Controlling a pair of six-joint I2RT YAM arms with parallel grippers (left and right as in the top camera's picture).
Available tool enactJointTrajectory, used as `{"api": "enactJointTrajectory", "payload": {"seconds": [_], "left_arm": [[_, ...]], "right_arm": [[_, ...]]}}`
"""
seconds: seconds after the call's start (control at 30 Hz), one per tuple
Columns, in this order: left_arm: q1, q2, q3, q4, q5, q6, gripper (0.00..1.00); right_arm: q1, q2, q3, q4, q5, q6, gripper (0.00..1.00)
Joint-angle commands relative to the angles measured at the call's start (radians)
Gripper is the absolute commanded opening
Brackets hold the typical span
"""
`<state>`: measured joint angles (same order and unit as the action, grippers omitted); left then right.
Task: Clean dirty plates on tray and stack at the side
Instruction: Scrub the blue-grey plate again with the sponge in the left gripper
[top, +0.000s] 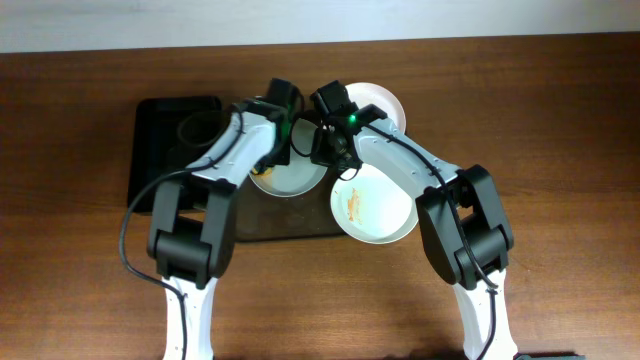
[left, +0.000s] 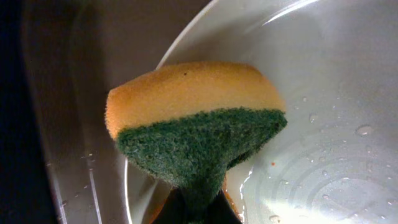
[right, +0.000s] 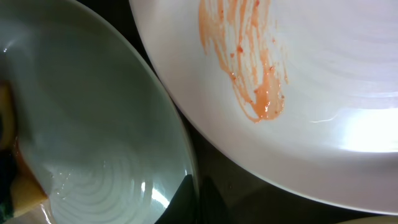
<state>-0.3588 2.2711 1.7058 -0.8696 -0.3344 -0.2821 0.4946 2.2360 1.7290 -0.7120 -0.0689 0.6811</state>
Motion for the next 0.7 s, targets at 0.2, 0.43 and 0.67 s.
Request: {"api": "enactJointTrajectory", "payload": {"seconds": [0.2, 0.43, 0.67], "left_arm": [[0.028, 0.095, -0.091, -0.087, 0.324, 0.071, 0.01], [0.103, 0.085, -0.090, -0.229, 0.724, 0.313, 0.01], [0.113, 0.085, -0.090, -0.175, 0.857, 0.455, 0.01]], "right_arm": [[0.008, -0.002, 0.002, 0.017, -0.036, 0.015, 0.04], [0.008, -0.002, 0.002, 0.018, -0.036, 0.015, 0.04], [0.008, -0.002, 0.002, 0.017, -0.037, 0.015, 0.04]]}}
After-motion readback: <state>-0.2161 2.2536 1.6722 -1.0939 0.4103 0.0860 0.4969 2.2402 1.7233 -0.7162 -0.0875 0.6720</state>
